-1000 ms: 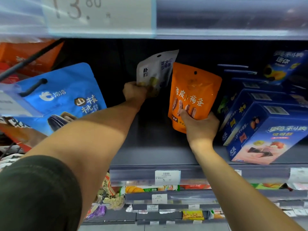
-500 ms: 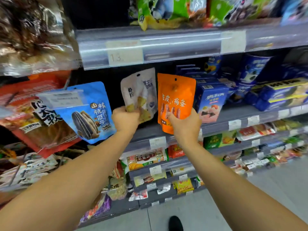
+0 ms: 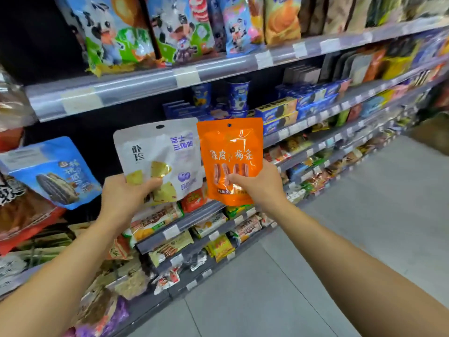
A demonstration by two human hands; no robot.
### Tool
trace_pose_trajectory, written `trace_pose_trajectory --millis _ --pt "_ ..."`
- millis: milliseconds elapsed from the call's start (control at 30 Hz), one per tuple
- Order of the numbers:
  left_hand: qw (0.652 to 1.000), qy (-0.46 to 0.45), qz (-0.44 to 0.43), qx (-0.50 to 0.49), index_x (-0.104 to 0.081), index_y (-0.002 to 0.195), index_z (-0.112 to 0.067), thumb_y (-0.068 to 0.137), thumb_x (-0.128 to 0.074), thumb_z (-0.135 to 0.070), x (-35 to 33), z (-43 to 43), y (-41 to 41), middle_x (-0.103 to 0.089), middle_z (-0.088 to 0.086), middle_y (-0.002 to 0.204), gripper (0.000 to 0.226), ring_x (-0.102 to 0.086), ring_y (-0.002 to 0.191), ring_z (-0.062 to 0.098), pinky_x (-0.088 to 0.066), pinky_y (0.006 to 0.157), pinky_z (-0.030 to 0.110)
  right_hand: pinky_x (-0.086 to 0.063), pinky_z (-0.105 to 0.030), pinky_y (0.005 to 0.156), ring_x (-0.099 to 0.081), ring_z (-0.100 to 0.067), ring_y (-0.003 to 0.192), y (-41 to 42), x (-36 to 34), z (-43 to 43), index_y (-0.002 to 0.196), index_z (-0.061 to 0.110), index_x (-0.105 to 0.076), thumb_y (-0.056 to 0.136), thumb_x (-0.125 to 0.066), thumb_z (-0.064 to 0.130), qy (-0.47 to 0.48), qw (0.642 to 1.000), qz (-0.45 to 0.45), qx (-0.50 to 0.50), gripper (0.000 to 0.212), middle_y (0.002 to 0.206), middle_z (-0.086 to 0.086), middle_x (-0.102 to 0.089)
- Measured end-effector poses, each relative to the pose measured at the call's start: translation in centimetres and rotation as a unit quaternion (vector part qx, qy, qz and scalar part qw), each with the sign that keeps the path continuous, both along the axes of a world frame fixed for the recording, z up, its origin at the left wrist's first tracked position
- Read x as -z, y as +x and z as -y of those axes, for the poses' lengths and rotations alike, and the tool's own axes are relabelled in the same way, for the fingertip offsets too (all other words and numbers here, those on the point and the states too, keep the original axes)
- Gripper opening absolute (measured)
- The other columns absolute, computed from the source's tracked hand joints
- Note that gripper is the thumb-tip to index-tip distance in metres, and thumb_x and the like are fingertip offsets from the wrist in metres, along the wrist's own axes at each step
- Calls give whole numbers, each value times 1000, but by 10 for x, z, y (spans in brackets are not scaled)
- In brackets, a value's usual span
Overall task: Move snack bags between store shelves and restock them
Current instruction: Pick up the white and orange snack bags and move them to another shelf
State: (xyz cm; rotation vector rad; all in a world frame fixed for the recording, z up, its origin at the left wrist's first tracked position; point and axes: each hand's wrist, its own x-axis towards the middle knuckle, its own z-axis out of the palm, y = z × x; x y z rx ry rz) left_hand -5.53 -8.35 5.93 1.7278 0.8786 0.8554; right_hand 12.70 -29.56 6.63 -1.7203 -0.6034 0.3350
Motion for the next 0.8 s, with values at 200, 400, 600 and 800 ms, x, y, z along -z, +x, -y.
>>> trace_pose_trajectory --millis 200,400,600,800 --pt "995 -34 19 95 -76 79 -17 69 -87 -19 -11 106 76 -77 -6 73 15 -74 68 13 -57 58 29 -56 -28 73 -71 -5 85 57 -4 148 95 37 -64 69 -87 29 31 998 -42 46 36 94 15 -73" --pt "976 -62 13 209 -78 77 -26 70 -84 -14 -5 237 175 -78 -3 79 15 -73 73 19 -59 70 42 -58 -35 77 -74 -10 86 122 -7 308 98 36 -67 62 -89 33 35 993 -66 88 42 96 15 -77" --pt "958 -120 -1 261 -78 88 -27 40 -92 -51 1 318 242 -79 -1 83 55 -74 73 21 -60 63 43 -57 -23 66 -74 -5 83 176 -8 411 101 39 -64 70 -87 29 40 988 -96 115 40 91 22 -75" --pt "951 -136 3 277 -78 91 -21 37 -91 -47 1 367 325 -79 4 85 61 -74 75 28 -59 69 48 -58 -26 70 -73 -10 89 252 0 461 104 38 -62 74 -84 26 56 984 -111 130 39 99 15 -74"
